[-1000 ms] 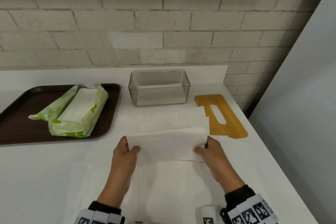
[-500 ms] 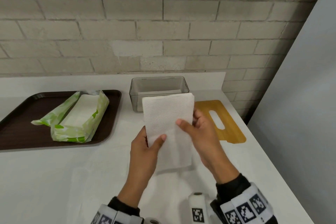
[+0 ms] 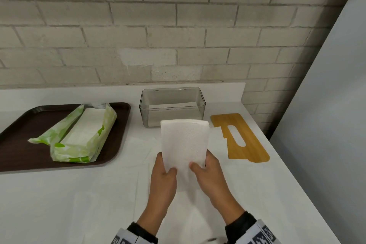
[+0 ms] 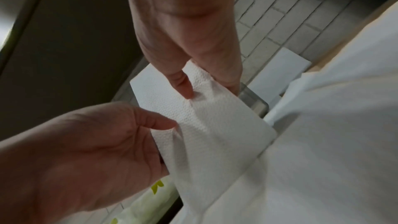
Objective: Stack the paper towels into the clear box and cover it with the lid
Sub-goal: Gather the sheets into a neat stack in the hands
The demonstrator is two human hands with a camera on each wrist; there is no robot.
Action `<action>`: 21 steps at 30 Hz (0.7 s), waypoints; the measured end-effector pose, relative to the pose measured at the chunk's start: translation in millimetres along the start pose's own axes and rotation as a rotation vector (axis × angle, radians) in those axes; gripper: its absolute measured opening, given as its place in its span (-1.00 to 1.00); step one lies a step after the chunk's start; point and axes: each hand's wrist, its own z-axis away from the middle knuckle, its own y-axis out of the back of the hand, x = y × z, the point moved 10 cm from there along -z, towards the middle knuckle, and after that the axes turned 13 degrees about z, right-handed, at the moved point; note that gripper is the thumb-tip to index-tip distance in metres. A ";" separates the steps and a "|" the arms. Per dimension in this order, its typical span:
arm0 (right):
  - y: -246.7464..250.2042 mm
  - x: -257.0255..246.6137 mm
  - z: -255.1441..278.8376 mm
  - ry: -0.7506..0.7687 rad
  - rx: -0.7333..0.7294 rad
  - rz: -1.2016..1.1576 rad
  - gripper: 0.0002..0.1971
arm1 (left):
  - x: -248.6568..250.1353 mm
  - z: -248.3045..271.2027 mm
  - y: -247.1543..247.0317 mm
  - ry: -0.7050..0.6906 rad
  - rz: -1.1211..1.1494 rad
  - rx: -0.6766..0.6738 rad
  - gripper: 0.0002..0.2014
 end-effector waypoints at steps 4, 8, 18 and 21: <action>28.2 -17.3 -10.9 0.032 0.064 -0.017 -0.63 | 16.5 -24.2 -10.4 -0.031 -0.080 -0.132 -0.47; 94.4 -9.1 -19.1 -0.023 0.236 -0.102 -0.67 | 12.6 -66.2 -37.6 -0.081 -0.543 -0.482 -0.55; 170.5 75.8 22.7 -0.205 0.322 -0.206 -0.73 | -60.0 -52.6 -84.5 -0.239 -1.469 -1.450 -0.43; 175.7 90.7 31.5 -0.240 0.319 -0.202 -0.73 | -65.0 -50.0 -91.2 -0.309 -1.542 -1.514 -0.54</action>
